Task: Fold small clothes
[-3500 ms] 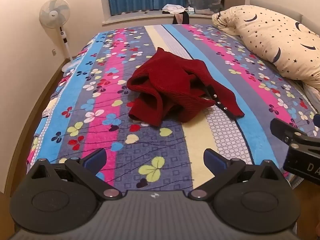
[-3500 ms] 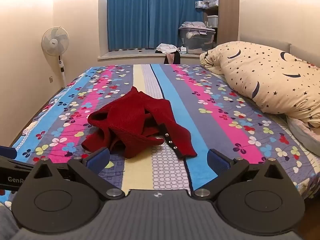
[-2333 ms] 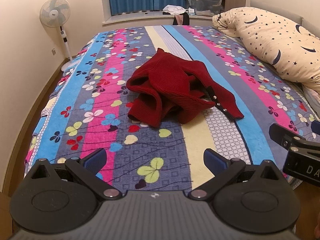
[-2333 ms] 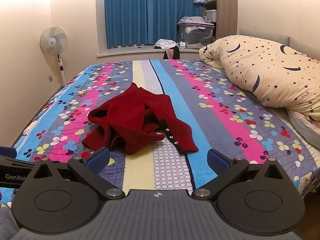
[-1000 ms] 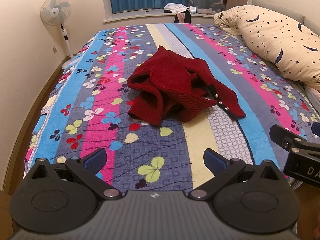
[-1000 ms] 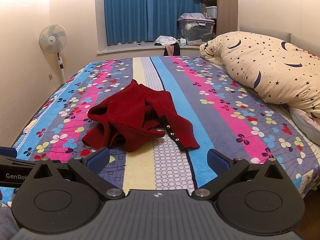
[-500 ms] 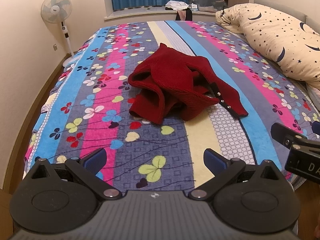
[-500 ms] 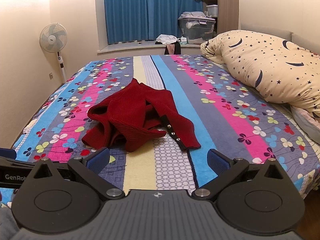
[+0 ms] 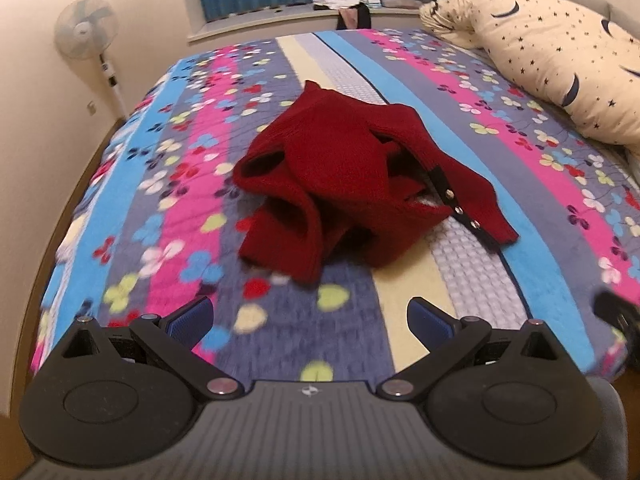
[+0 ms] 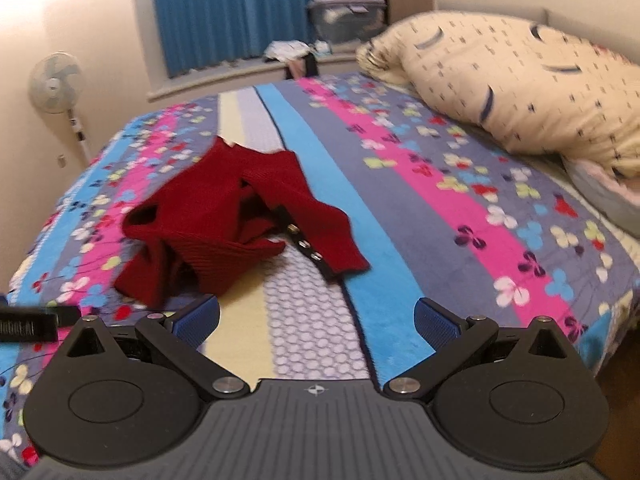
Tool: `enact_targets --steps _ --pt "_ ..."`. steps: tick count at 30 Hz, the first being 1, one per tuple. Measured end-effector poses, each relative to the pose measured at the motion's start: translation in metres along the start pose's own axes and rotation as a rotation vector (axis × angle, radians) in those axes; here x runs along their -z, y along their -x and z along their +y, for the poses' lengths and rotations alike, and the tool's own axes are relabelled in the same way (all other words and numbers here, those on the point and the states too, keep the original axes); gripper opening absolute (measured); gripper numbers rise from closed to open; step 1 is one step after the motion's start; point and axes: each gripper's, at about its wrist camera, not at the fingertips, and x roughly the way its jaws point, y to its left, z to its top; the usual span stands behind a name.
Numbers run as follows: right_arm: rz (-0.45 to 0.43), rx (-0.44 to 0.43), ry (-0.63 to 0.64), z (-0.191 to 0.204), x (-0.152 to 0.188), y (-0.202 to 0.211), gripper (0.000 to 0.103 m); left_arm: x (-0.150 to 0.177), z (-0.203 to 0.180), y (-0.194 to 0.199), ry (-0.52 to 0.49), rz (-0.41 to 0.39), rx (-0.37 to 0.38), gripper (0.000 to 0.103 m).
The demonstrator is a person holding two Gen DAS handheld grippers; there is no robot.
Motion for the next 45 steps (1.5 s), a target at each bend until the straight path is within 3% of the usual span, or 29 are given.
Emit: enact_targets --steps 5,10,12,13,14,16,19,23,25,28,30,32,34,36,37,38,40,45 --pt "0.070 0.054 -0.045 -0.021 -0.002 -0.049 0.102 -0.047 -0.014 -0.096 0.053 0.146 0.106 0.102" --pt "0.124 0.087 -0.059 -0.032 -0.007 -0.095 0.102 -0.085 -0.039 -0.174 0.067 0.207 0.101 0.100" --pt "0.134 0.095 -0.053 -0.032 -0.008 -0.107 0.102 -0.095 -0.050 -0.205 0.051 0.258 0.112 0.085" --pt "0.136 0.101 -0.052 -0.032 -0.009 -0.115 0.102 -0.098 -0.054 -0.218 0.048 0.287 0.129 0.056" --pt "0.138 0.106 -0.048 -0.032 -0.010 -0.121 0.102 -0.101 -0.057 -0.230 0.047 0.327 0.130 0.042" --pt "0.139 0.117 -0.036 -0.030 -0.012 -0.131 0.102 -0.109 -0.052 -0.234 0.102 0.328 0.104 0.034" --pt "0.133 0.126 -0.031 -0.030 -0.014 -0.139 0.102 -0.129 -0.025 -0.215 0.159 0.259 0.094 0.031" --pt "0.130 0.140 -0.029 -0.029 -0.015 -0.148 0.102 -0.172 0.067 -0.188 0.212 0.070 -0.104 0.030" --pt "0.135 0.137 -0.026 -0.025 -0.015 -0.154 0.102 -0.189 0.131 -0.193 0.270 0.035 -0.252 0.030" --pt "0.124 0.119 -0.001 -0.014 -0.018 -0.160 0.102 -0.199 0.209 -0.205 0.280 -0.014 -0.507 0.030" --pt "0.117 0.103 0.012 -0.007 -0.021 -0.166 0.102 -0.201 0.258 -0.219 0.304 0.015 -0.625 0.030" --pt "0.125 0.077 0.014 0.002 -0.025 -0.174 0.102 -0.194 0.298 -0.235 0.387 0.075 -0.603 0.030" --pt "0.135 0.040 0.003 0.009 -0.028 -0.182 0.102 -0.178 0.310 -0.245 0.434 0.099 -0.593 0.032" --pt "0.156 -0.021 -0.026 0.017 -0.032 -0.194 0.102 -0.162 0.305 -0.251 0.421 0.111 -0.516 0.054" --pt "0.170 -0.058 -0.047 0.020 -0.033 -0.201 0.102 -0.156 0.298 -0.253 0.421 0.124 -0.479 0.073" --pt "0.184 -0.090 -0.070 0.024 -0.035 -0.207 0.102 -0.146 0.289 -0.253 0.429 0.128 -0.436 0.083" --pt "0.216 -0.161 -0.127 0.029 -0.041 -0.225 0.102 -0.125 0.268 -0.252 0.436 0.132 -0.329 0.083" --pt "0.245 -0.250 -0.249 0.046 -0.055 -0.280 0.100 -0.068 0.192 -0.255 0.454 0.249 -0.026 0.083"
